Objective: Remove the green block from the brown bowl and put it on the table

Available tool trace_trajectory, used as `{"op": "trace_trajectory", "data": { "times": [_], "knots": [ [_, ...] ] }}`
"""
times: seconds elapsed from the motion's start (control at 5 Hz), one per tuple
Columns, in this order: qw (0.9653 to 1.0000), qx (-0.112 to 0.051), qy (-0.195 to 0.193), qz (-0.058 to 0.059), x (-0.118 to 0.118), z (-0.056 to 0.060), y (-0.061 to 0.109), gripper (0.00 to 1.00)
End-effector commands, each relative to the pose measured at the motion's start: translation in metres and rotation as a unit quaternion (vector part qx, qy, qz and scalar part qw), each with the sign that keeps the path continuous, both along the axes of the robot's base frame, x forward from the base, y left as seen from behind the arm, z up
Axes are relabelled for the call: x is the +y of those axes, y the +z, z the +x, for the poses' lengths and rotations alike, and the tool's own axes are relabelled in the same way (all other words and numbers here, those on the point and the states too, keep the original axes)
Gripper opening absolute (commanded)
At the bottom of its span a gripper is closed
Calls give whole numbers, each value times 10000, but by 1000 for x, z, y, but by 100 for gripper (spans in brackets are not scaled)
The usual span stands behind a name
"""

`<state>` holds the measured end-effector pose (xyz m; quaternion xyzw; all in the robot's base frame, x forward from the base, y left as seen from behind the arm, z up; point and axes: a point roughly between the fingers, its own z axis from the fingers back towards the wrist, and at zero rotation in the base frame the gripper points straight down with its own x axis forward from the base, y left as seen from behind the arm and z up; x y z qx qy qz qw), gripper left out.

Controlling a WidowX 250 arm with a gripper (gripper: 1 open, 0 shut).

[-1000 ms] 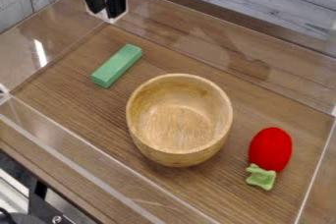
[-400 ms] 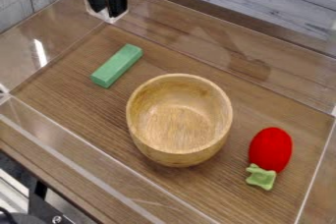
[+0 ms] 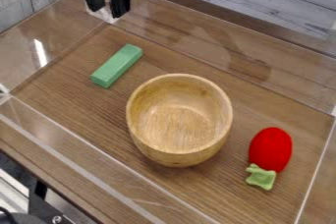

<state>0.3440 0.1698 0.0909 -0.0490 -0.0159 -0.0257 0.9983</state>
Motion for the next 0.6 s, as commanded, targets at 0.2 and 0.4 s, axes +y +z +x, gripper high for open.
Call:
{"op": "trace_trajectory", "data": {
  "times": [0.2,0.4],
  "knots": [
    [9996,-209,-50,185,2,6,16,100],
    [9996,-191,-47,204,2,6,16,100]
  ]
}}
